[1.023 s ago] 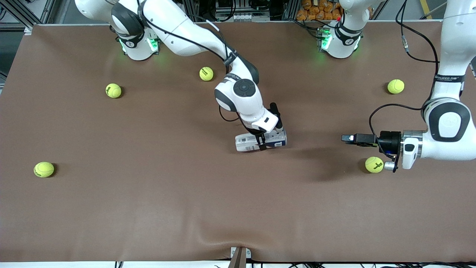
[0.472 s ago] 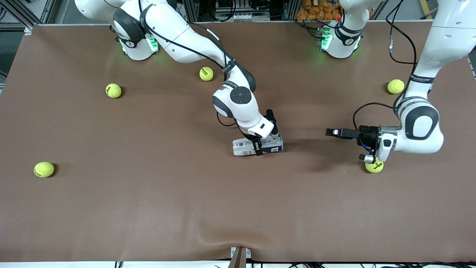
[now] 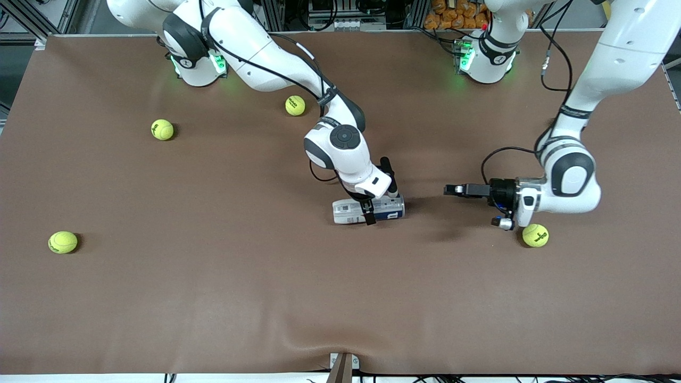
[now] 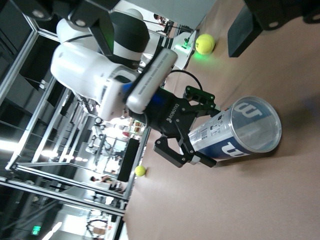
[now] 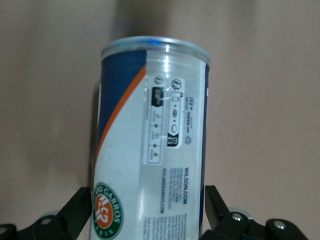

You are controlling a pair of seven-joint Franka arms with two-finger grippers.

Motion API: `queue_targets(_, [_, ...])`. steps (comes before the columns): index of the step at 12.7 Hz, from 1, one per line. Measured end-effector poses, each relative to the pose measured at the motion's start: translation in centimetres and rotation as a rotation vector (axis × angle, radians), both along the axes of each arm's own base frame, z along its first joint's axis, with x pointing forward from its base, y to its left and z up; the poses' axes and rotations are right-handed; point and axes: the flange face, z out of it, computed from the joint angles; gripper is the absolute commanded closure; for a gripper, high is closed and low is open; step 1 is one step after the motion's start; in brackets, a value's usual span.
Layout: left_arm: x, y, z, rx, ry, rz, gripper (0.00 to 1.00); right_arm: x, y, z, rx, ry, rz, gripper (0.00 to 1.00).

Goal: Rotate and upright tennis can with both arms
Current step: 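Reach the left gripper to the can's open end held by the right gripper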

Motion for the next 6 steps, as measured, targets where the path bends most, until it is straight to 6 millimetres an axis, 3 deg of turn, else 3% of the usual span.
queue_targets(3, [-1.2,-0.6,-3.9,-0.036,-0.054,0.021,0.0,0.4,0.1,1.6,0.005,-0.006,-0.004,0.0])
queue_targets(6, [-1.6,-1.7,-5.9,-0.066,-0.094,0.064,0.0,0.2,0.1,3.2,-0.005,0.022,-0.027,0.0])
